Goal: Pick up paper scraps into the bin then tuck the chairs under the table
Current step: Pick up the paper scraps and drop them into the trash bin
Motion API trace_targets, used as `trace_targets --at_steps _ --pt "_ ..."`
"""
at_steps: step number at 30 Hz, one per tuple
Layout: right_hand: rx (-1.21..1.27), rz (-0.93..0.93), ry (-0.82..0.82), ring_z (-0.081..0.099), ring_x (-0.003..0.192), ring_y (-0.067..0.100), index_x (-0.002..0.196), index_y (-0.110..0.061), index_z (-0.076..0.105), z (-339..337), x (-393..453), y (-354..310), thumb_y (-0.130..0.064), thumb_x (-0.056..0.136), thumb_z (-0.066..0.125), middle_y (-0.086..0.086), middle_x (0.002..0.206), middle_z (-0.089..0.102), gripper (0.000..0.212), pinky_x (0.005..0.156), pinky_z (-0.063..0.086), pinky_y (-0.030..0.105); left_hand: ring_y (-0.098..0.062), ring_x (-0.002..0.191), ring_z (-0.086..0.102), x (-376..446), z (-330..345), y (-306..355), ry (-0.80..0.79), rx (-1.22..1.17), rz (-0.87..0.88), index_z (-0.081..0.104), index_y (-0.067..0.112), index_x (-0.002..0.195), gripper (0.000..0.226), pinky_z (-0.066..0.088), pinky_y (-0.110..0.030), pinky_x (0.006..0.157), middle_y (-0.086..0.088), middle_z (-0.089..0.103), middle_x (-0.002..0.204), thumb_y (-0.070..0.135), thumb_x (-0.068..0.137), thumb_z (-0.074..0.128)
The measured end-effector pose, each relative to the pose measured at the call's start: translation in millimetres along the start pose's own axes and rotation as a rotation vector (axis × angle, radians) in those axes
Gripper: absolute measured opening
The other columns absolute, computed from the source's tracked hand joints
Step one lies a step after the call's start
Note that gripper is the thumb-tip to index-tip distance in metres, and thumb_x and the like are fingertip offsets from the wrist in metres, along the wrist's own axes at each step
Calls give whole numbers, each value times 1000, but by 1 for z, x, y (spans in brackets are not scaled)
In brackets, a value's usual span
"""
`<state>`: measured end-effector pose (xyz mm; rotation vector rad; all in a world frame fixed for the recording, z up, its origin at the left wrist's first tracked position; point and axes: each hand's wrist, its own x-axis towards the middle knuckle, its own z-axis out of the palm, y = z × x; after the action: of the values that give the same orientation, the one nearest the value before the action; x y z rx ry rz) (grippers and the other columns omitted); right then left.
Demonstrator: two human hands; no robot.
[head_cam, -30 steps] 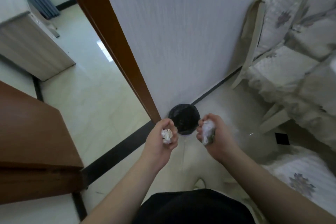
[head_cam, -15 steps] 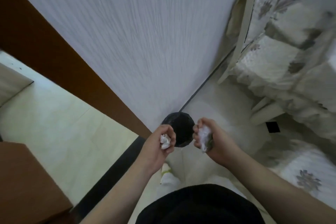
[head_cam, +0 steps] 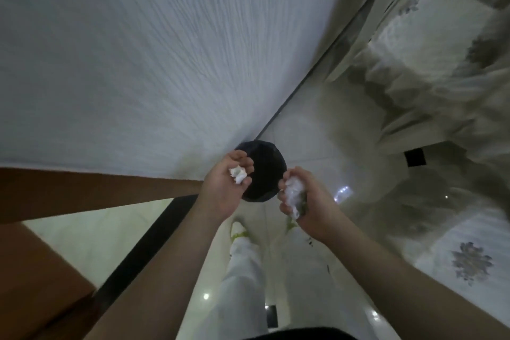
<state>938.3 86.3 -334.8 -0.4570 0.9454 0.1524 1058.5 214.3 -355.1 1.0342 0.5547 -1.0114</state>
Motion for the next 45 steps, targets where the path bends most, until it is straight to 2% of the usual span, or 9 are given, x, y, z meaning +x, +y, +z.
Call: trace_targets --at_steps 6,11,16,18,21,28,32,35,45 --pt "-89 46 8 36 43 12 84 -12 54 -35 84 -3 -25 98 42 3 66 47 23 38 22 20 -13 73 56 71 -16 -42 127 104 21 61 17 87 26 39 -26 62 1 63 80 1 86 41" --pt "-192 155 261 44 56 19 73 -8 53 -54 158 -2 -18 91 53 8 68 50 20 54 36 26 -17 91 59 136 -47 -74 177 94 -6 62 15 87 25 41 -27 71 -3 64 92 1 89 41" --pt "-89 136 259 63 87 28 121 -3 57 -106 227 39 -26 93 57 17 100 64 36 75 53 37 -20 99 61 199 -83 -103 264 101 -35 64 11 92 19 46 -26 76 -8 64 100 4 91 47" --pt "-144 94 242 62 103 32 127 -12 54 -122 252 52 -25 94 55 18 120 60 35 89 51 45 -19 95 63 221 -101 -115 290 141 -14 64 13 93 18 48 -26 76 -8 65 99 4 91 48" --pt "-284 44 282 59 99 28 126 -23 53 -139 288 65 -20 97 50 7 113 57 29 95 49 49 -19 100 62 256 -126 -138 313 370 3 63 18 90 17 47 -27 79 -8 65 105 7 91 51" --pt "-639 105 340 49 112 29 146 -30 29 -143 360 92 -25 97 48 10 137 42 52 96 44 39 -14 100 58 312 -173 -171 309 773 -51 63 25 93 12 50 -31 90 0 60 110 24 96 52" --pt "-577 195 343 45 120 32 150 -32 18 -141 377 90 -24 99 46 8 126 44 58 103 42 44 -18 97 59 323 -183 -176 318 777 -101 61 21 95 10 50 -35 95 -7 60 104 24 96 52" --pt "-713 182 334 33 133 34 150 -34 17 -142 383 93 -31 97 47 12 151 27 61 110 32 47 -20 102 57 324 -186 -175 342 720 -125 58 25 99 9 50 -37 96 -7 56 112 27 96 49" --pt "-1303 54 216 47 122 31 150 -26 22 -160 335 67 -32 97 44 12 146 39 57 97 41 30 -21 114 53 282 -177 -151 258 1099 2 50 24 130 34 45 -40 101 -3 55 129 26 97 47"
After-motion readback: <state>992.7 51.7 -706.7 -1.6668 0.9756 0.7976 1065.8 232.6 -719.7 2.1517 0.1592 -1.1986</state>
